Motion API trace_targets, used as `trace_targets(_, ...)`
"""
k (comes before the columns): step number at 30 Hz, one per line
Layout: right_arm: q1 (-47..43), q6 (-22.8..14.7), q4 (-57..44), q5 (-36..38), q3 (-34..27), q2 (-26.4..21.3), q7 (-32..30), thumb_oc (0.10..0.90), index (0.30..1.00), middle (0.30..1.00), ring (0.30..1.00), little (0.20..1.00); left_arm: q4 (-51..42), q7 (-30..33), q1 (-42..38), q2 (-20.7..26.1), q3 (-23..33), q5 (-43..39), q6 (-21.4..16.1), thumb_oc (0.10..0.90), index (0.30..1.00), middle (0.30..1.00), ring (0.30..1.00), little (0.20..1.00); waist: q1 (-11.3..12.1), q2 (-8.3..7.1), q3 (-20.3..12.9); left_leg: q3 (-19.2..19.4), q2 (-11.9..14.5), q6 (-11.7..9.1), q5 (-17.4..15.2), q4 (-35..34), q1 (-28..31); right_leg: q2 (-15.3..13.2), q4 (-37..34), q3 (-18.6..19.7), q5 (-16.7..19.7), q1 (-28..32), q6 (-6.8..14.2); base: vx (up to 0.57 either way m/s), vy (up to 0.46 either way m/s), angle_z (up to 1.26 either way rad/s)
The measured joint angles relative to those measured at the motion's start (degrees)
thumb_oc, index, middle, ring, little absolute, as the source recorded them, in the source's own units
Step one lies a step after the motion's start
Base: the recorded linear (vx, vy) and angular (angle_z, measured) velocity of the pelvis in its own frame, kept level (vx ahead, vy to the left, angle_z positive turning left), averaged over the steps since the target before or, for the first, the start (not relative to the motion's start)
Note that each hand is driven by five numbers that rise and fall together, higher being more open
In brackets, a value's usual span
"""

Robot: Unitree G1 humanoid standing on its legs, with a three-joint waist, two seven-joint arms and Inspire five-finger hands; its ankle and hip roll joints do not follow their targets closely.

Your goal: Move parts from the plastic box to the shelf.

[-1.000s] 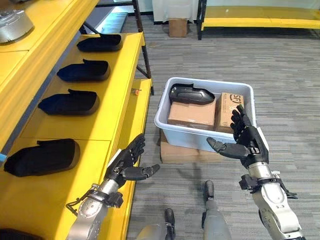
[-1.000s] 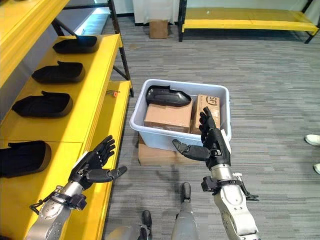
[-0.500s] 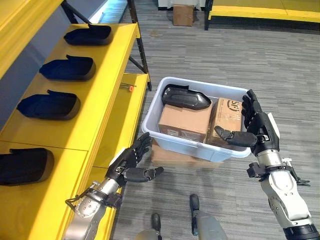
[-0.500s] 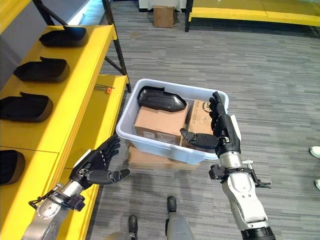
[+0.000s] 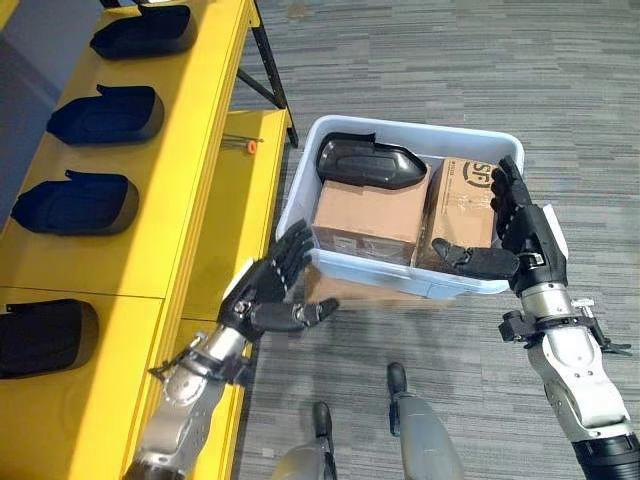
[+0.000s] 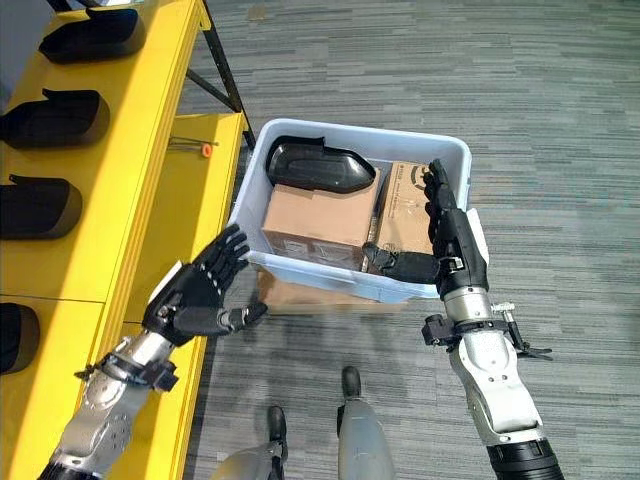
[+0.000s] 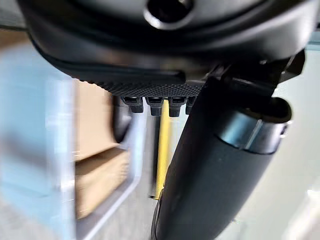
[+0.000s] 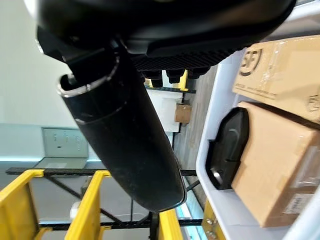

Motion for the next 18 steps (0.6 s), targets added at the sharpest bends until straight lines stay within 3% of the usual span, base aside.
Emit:
trace_targets(3, -1.4, 0.0, -1.8, 0.0, 0.1, -0.1, 1.2, 0.9, 1.0, 1.0, 1.0, 1.0, -0.9, 2.9, -4.1, -0.6, 0.3, 1.0, -0.1, 0.9, 1.0, 1.0, 1.0, 1.0, -1.3, -0.3, 0.0, 2.0, 0.5, 0.9, -2.0, 5.8, -1.6, 0.6, 2.8, -0.6, -2.5, 0.4, -1.1, 0.17, -0.294, 0.14)
trace_targets(5, -1.7, 0.3, -1.8, 0.1, 0.1, -0.3, 1.6, 0.9, 1.0, 1.0, 1.0, 1.0, 1.1, 5.5, -8.7, -2.0, -1.3, 5.1, 0.2, 0.9, 1.0, 1.0, 1.0, 1.0, -3.3, -0.93, 0.0, 5.8, 1.6, 1.0, -3.2, 16.7, -6.2, 0.4, 3.1, -1.9, -3.6, 1.8, -2.0, 0.1, -0.194, 0.47)
trace_targets(7, -1.5, 0.5, -1.8, 0.0, 0.4, -0.2, 2.2, 0.9, 1.0, 1.0, 1.0, 1.0, 1.6, 5.6, -9.4, -2.9, -1.9, 5.3, 0.3, 0.9, 1.0, 1.0, 1.0, 1.0, -2.9, -1.25, 0.0, 6.2, 2.6, 0.9, -3.9, 21.6, -8.0, 1.1, 3.3, -1.9, -4.0, 2.3, -2.7, 0.07, -0.031, 0.01)
trace_targets(8, -2.1, 0.6, -1.8, -0.1, 1.6, -0.1, 2.2, 0.9, 1.0, 1.0, 1.0, 1.0, 1.7, 5.7, -9.4, -3.6, -2.7, 7.3, 0.3, 0.9, 1.0, 1.0, 1.0, 1.0, -2.3, -1.44, 0.0, 5.4, 3.3, 0.9, -6.1, 26.9, -11.1, 2.5, 3.5, -1.5, -4.4, 2.1, -3.2, 0.11, 0.022, -0.32)
trace_targets(10, -2.9, 1.1, -1.5, -0.6, 3.3, 0.1, 1.8, 0.9, 1.0, 1.0, 1.0, 1.0, 2.3, 5.8, -8.9, -3.7, -4.5, 8.8, 0.6, 0.9, 1.0, 1.0, 1.0, 1.0, -2.1, -1.51, 0.0, 5.5, 2.1, 1.1, -7.8, 25.4, -12.6, 3.9, 3.0, -0.4, -4.1, 2.4, -3.6, 0.15, 0.089, -0.39)
trace_targets(11, -3.1, 1.4, -1.5, -0.6, 3.8, 0.1, 1.4, 0.9, 1.0, 1.0, 1.0, 1.0, 2.3, 5.7, -8.4, -3.7, -4.9, 9.1, 0.7, 0.9, 1.0, 1.0, 1.0, 1.0, -1.8, -1.61, 0.1, 5.8, 2.0, 1.1, -7.7, 23.5, -12.8, 4.3, 2.4, 0.3, -3.9, 2.7, -3.6, 0.19, 0.15, -0.47)
trace_targets(12, -2.9, 1.7, -1.5, -0.6, 4.1, 0.4, 1.3, 0.9, 1.0, 1.0, 1.0, 1.0, 2.7, 5.5, -7.7, -3.7, -5.9, 10.1, 1.0, 0.9, 1.0, 1.0, 1.0, 1.0, -1.1, -1.77, 0.1, 6.0, 2.7, 0.8, -6.1, 18.4, -13.2, 5.2, 0.6, 0.1, -2.4, 3.7, -4.9, 0.21, 0.193, -0.43)
trace_targets(14, -2.8, 2.0, -1.6, -0.6, 4.1, 0.7, 1.2, 0.9, 1.0, 1.0, 1.0, 1.0, 4.8, 5.2, -7.4, -3.8, -6.5, 11.4, 1.0, 0.9, 1.0, 1.0, 1.0, 1.0, -0.8, -2.15, 0.3, 3.6, 5.6, -0.2, -1.6, 10.0, -13.6, 6.2, -0.6, 1.2, -2.8, 5.6, -4.0, 0.26, 0.238, -0.36)
trace_targets(15, -3.1, 2.0, -1.8, -0.6, 4.1, 0.7, 1.2, 0.9, 1.0, 1.0, 1.0, 1.0, 6.2, 5.4, -7.0, -4.0, -6.3, 11.3, 1.0, 0.9, 1.0, 1.0, 1.0, 1.0, -0.4, -2.39, 0.4, 1.4, 8.3, -0.6, 1.8, 4.1, -13.6, 6.6, -0.6, 2.3, -3.3, 5.9, -4.5, 0.19, 0.179, -0.41)
trace_targets(18, -4.1, 2.9, -1.8, -0.5, 4.3, 1.0, 1.6, 0.9, 1.0, 1.0, 1.0, 1.0, 9.9, 5.5, -5.9, -4.6, -6.0, 11.3, 0.3, 0.9, 1.0, 1.0, 1.0, 1.0, 0.1, -2.64, 0.6, -0.1, 12.9, -1.0, 3.9, -2.7, -13.5, 6.6, 1.4, 5.5, -4.4, 6.3, -3.4, 0.26, 0.271, -0.53)
